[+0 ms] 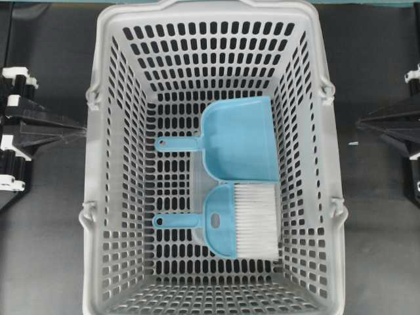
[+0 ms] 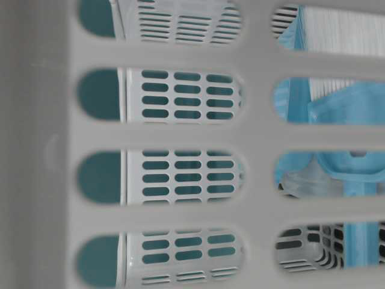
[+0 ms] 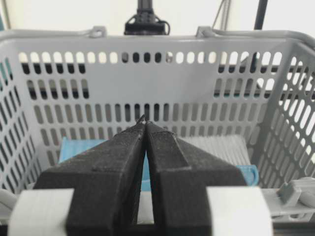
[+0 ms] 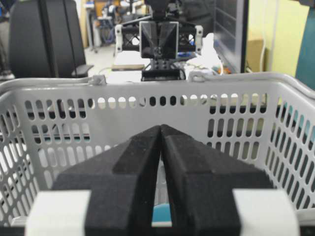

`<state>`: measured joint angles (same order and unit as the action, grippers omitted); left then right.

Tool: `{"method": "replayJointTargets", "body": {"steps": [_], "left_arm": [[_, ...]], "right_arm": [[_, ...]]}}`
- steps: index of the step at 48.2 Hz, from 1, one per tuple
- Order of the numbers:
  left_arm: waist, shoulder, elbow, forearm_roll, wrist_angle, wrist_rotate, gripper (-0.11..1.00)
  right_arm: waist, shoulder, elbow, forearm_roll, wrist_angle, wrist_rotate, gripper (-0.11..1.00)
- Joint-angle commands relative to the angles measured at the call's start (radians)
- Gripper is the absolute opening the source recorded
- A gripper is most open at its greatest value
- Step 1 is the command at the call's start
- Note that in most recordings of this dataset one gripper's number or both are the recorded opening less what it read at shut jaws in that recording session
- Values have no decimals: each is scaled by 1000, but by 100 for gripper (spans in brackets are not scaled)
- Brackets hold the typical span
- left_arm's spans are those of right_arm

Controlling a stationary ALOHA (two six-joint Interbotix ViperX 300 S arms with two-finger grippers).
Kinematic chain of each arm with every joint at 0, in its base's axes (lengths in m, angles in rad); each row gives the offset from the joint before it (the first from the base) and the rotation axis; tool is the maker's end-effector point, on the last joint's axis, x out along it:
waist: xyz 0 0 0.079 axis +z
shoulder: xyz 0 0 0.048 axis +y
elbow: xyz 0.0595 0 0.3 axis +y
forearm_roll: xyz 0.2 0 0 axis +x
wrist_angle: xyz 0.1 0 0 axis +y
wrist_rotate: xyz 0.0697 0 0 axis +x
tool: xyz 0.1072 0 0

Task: Pick up the hand brush from the shopping basket with the left arm.
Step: 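Move the left gripper into the basket toward the blue brush handle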

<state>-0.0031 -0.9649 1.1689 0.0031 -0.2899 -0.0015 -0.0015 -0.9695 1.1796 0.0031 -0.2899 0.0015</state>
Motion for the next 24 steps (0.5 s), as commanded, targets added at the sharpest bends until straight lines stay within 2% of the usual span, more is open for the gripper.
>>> {"method": "replayJointTargets", "body": {"steps": [1,5,13,24], "left_arm": [[-9,26,-55,41,14,-23,6],[-11,58,-112,41,74,-52,0],[-34,155,-247,40,258,-107,0],[-101,331,-440,41,552,-110,0]], "right_arm": [[9,3,-20,2,-9,14,0],[9,-5,-21,17,-2,21,0],[9,-18,-25,17,52,54,0],[9,-32,-48,17,198,81,0]]}}
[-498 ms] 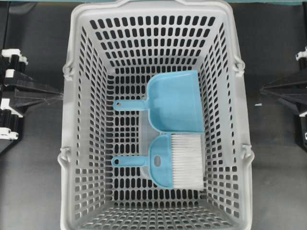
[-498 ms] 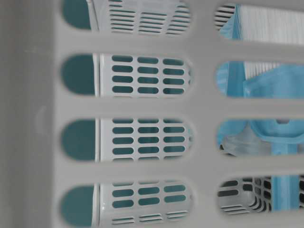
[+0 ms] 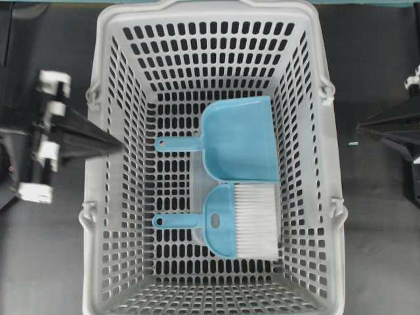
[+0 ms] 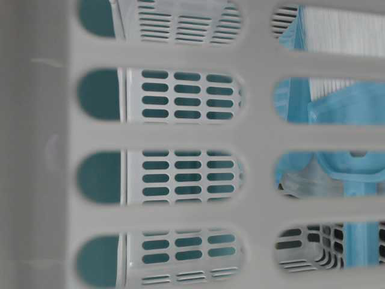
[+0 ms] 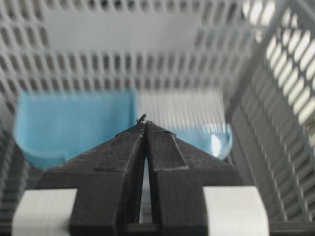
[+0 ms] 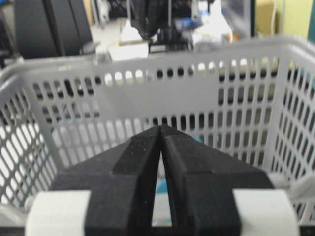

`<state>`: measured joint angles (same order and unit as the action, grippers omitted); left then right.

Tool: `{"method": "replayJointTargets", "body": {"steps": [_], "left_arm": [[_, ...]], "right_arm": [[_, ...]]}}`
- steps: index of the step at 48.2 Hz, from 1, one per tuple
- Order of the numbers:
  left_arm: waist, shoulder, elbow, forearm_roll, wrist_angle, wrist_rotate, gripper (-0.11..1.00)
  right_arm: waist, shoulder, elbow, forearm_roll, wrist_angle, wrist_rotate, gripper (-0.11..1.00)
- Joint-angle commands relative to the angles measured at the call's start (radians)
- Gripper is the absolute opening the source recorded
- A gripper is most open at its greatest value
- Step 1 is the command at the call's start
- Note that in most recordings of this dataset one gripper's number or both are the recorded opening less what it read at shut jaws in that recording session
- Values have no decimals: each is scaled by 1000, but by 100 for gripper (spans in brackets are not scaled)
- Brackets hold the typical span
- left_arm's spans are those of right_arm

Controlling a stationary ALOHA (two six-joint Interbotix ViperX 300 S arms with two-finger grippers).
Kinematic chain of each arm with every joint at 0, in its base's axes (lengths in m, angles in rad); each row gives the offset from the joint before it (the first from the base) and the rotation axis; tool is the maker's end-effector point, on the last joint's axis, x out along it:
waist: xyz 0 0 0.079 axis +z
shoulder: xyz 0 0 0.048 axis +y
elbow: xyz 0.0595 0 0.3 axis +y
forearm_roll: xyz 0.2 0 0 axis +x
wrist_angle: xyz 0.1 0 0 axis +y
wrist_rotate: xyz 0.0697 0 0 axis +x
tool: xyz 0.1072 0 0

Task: Pick up the hand brush from the shopping basket with the left arm.
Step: 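Move the left gripper into the basket toward the blue brush handle, then lower the open left gripper over the brush's blue handle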

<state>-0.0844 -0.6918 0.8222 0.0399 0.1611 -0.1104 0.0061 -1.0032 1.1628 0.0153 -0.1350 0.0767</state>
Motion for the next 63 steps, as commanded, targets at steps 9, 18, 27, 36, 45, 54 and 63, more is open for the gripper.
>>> {"method": "replayJointTargets", "body": {"steps": [9,18,27,36,45,54,63], "left_arm": [[-46,196,-250,5,333,-5,0],[-52,318,-379,5,511,-14,0],[-61,423,-489,5,601,-9,0],[-67,482,-535,5,650,-17,5],[-84,541,-538,5,673,-28,59],[-97,620,-546,5,669,-107,91],[-123,690,-541,5,669,-160,91]], "right_arm": [[2,-8,-34,5,124,11,0],[2,-11,-34,5,140,9,8],[3,-12,-34,5,143,8,58],[12,-18,-34,5,135,8,74],[12,-31,-34,5,135,9,74],[12,-38,-32,5,140,6,74],[12,-38,-25,3,140,3,74]]}}
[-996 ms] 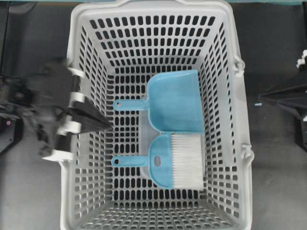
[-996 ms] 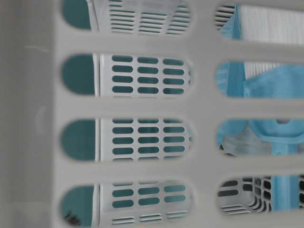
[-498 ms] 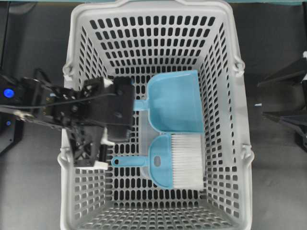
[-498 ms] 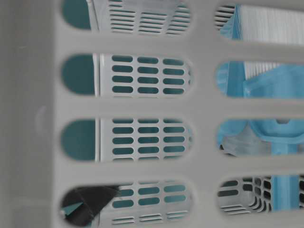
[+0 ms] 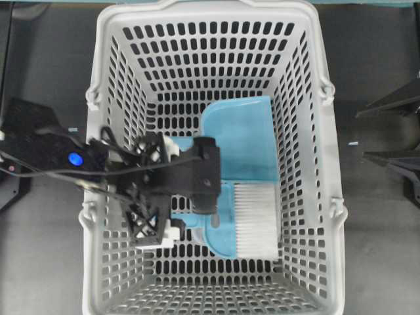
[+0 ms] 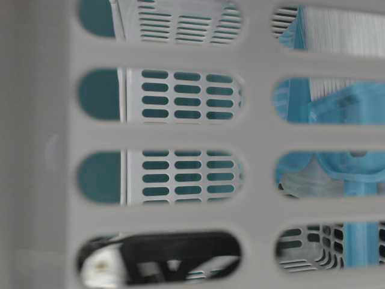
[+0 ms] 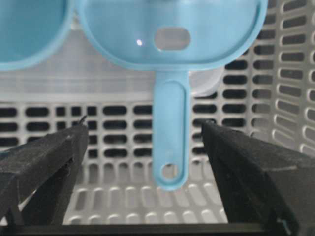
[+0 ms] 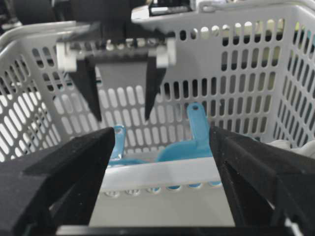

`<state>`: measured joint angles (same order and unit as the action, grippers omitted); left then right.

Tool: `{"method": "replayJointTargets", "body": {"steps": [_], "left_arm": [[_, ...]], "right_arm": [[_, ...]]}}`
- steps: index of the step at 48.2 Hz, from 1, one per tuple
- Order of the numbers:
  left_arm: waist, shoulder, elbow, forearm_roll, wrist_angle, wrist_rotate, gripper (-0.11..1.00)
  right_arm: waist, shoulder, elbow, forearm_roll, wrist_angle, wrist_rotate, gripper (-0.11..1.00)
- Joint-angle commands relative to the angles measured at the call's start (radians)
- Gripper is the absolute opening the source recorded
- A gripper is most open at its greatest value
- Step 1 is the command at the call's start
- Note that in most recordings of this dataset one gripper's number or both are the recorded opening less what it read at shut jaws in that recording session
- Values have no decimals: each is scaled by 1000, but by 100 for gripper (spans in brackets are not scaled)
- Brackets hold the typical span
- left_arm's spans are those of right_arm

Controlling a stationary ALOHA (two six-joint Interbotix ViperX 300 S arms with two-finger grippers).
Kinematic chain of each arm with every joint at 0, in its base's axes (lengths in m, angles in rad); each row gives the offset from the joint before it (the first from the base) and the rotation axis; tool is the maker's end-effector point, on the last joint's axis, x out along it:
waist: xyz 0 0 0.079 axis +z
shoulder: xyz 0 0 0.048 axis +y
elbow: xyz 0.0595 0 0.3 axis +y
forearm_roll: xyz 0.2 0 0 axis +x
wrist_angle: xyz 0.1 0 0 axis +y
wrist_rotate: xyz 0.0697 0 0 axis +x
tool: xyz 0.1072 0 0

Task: Pick up the hand brush from the shopping basket with the left arm.
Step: 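Lower the open left gripper over the brush's blue handle, then close the left gripper on the blue brush handle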

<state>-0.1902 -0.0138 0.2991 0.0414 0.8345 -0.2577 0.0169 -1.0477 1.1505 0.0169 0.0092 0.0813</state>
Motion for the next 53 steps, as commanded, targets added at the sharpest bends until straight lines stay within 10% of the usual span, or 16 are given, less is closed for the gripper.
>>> {"method": "replayJointTargets", "body": {"steps": [1,53], "left_arm": [[-18,20,-18,3,-5,-18,91],[-46,218,28,3,-100,-60,89]], "right_arm": [[0,6,-11,2,-5,-2,74],[2,3,5,3,-3,3,74]]}}
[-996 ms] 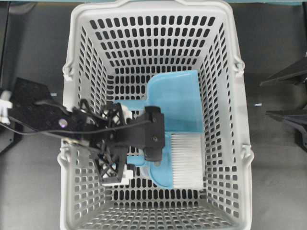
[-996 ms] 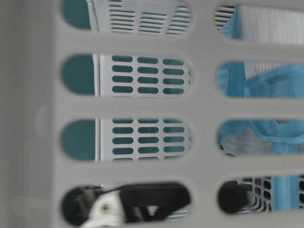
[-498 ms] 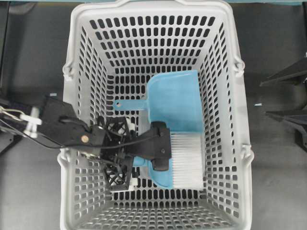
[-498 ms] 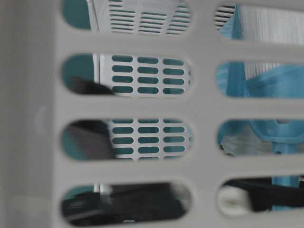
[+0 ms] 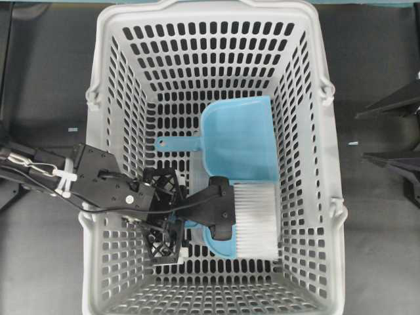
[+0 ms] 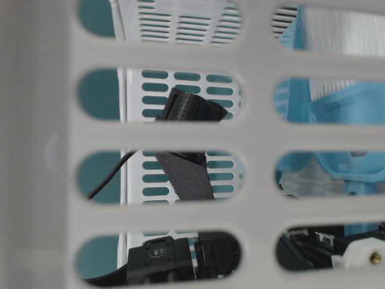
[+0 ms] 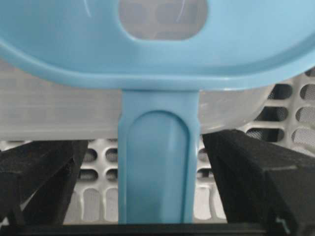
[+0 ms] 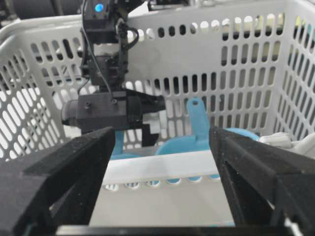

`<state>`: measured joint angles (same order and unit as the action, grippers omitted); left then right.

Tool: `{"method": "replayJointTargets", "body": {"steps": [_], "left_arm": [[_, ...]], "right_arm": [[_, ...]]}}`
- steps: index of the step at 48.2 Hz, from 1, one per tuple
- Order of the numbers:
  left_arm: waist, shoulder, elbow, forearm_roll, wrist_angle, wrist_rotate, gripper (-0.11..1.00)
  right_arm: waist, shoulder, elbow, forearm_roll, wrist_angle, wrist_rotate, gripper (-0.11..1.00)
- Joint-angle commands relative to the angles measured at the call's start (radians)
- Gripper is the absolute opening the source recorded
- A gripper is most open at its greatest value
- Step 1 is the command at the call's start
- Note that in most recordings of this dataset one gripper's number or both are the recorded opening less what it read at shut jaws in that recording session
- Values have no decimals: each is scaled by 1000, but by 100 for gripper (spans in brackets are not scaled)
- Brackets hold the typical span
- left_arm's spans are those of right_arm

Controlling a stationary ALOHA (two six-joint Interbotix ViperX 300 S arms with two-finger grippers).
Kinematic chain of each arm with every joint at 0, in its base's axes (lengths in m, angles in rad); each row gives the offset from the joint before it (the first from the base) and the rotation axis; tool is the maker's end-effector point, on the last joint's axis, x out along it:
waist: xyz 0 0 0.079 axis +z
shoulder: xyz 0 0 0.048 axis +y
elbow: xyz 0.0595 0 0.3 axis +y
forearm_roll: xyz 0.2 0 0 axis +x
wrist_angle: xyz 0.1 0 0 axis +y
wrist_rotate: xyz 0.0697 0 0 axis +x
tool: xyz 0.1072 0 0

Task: Pick up the hand brush from the shopping basket with the left arm.
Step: 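Close the left gripper on the blue brush handle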

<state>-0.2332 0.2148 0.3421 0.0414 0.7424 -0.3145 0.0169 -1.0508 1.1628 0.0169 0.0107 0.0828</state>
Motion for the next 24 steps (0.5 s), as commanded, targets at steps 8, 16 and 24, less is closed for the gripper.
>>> {"method": "replayJointTargets", "body": {"steps": [8,16,24], "left_arm": [[-9,-40,-32,3,-2,-6,61],[-18,-63,-31,3,2,-2,23],[-28,-66,-37,3,6,0,24]], "right_arm": [[2,6,-8,3,-5,2,74],[2,6,-5,3,-5,3,74],[2,6,-2,3,-5,3,74]]}}
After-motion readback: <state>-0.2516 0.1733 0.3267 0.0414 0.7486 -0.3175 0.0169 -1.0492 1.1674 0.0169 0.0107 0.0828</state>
